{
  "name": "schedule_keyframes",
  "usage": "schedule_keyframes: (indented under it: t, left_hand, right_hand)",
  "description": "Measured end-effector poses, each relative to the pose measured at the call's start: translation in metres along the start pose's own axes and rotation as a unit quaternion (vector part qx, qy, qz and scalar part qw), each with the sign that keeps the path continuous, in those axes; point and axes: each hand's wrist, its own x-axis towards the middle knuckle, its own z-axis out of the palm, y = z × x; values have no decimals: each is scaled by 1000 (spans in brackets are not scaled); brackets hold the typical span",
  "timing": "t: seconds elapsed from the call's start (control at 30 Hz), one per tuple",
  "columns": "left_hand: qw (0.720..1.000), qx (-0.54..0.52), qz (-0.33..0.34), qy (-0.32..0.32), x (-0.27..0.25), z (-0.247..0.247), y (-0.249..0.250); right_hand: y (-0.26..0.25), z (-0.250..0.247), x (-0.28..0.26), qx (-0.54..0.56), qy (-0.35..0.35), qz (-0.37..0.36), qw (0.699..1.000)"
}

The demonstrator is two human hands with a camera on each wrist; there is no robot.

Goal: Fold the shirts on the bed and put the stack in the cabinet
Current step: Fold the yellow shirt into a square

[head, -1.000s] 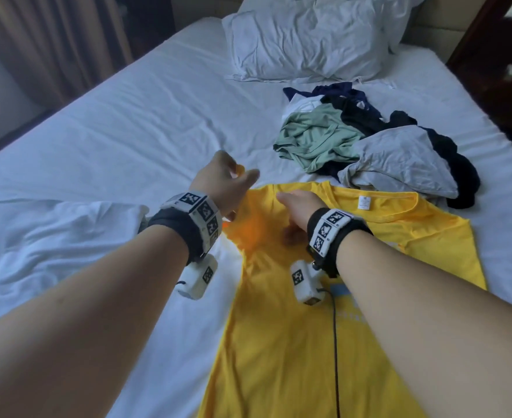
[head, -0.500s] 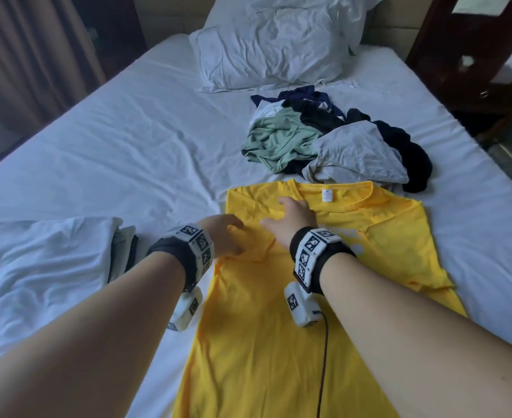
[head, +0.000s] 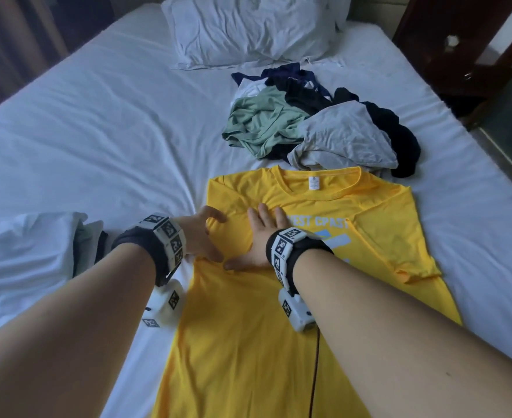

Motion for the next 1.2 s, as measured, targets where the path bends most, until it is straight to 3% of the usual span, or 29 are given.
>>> schedule_keyframes:
  t: [0.07,0.13,0.2,0.27,0.4,0.5,0.57,0.67,0.73,0.87,0.97,1.07,1.13,1.2]
  left_hand:
    - [998,-46,-17,30,-4,2,3]
    - [989,-106,-32,97,-13,3,7]
    - [974,-157,-37,158,-24,6,10]
    - [960,-208,-53,180,-37,11,9]
    - [932,-291,-142,163,-73,29,1]
    - [939,-263,-171,142,-105,50,-9]
    - [949,-227,-166,145,-126,70,-15]
    - [971,-90,-158,153,-159,103,-26]
    - [978,-56,-141,146,-175,121,-29]
    - [960,-116,-175,183,-210,149,-37]
    - [977,-103,-134,133,-230,170,-48]
    - [977,-139,-133,95,-255,185,-56]
    - [958,-222,-133,125,-279,182,-54]
    - [953,-240,-102,156,-304,171,-46]
  right_hand:
    - [4,-6,-5,34,5,-20,999]
    - [17,-18,-19,140,45,-53,988]
    - [41,-33,-44,261,123,-70,955]
    - [75,-42,-74,312,183,-50,931]
    - [162,-26,-137,353,181,98,913]
    - [211,3,-192,257,149,239,924]
    - [226,28,-222,217,112,289,926]
    - [226,65,-259,232,65,307,920]
    - [216,82,-289,297,38,309,903]
    - [204,112,-336,338,-10,293,894]
    - [195,125,-355,274,21,266,924]
    - [188,124,-379,313,76,236,917]
    - [185,119,-401,344,126,228,902]
    - [179,108,-420,334,152,225,902]
